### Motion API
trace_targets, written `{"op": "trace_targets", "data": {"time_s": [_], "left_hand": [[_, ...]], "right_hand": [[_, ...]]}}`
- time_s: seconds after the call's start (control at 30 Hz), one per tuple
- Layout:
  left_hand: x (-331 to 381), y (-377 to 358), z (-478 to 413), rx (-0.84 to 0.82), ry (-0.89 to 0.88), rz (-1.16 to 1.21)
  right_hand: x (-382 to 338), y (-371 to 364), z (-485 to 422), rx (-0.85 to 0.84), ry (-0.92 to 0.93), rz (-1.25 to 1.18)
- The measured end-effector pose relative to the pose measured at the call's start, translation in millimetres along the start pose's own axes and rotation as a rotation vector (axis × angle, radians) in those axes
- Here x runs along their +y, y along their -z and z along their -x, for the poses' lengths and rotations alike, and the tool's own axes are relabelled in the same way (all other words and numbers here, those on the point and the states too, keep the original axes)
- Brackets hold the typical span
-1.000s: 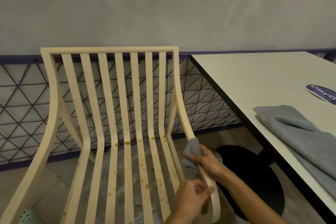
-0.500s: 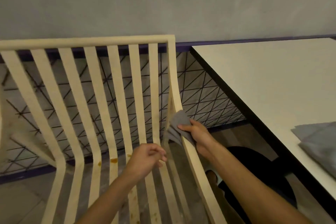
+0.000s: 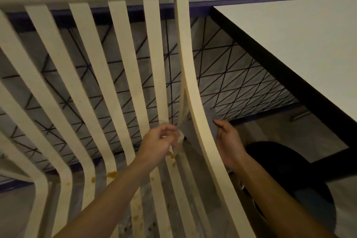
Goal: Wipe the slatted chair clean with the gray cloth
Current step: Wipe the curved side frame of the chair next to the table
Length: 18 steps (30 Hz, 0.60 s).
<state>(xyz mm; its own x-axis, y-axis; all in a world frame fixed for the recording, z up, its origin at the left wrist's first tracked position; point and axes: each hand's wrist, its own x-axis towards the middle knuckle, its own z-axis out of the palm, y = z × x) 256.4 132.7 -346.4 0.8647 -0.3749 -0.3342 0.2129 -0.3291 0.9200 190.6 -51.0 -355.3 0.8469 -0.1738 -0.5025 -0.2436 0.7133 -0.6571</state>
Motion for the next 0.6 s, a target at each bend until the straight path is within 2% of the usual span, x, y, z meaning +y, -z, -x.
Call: {"op": "trace_targets", "data": {"time_s": [0.1, 0.23, 0.3, 0.37, 0.5, 0.6], "left_hand": [[-6, -10, 2, -0.059, 0.03, 0.057], [-5, -13, 3, -0.054, 0.024, 0.089], [-2, -11, 0, -0.033, 0.015, 0.095], [-1, -9, -2, -0.019, 0.005, 0.093], [-4, -4, -9, -0.018, -0.005, 0.086], [-10, 3, -10, -0.024, -0.021, 0.067]], "right_hand": [[7, -6, -2, 0.063, 0.057, 0.009], [1, 4, -11, 0.13, 0.173, -0.221], [-6, 1, -17, 0.129, 0.195, -0.217], [-14, -11, -25, 0.044, 0.242, -0.06], [-23, -45, -42, -0.05, 0.424, 0.45], [-25, -52, -57, -0.109, 0.472, 0.59]]}}
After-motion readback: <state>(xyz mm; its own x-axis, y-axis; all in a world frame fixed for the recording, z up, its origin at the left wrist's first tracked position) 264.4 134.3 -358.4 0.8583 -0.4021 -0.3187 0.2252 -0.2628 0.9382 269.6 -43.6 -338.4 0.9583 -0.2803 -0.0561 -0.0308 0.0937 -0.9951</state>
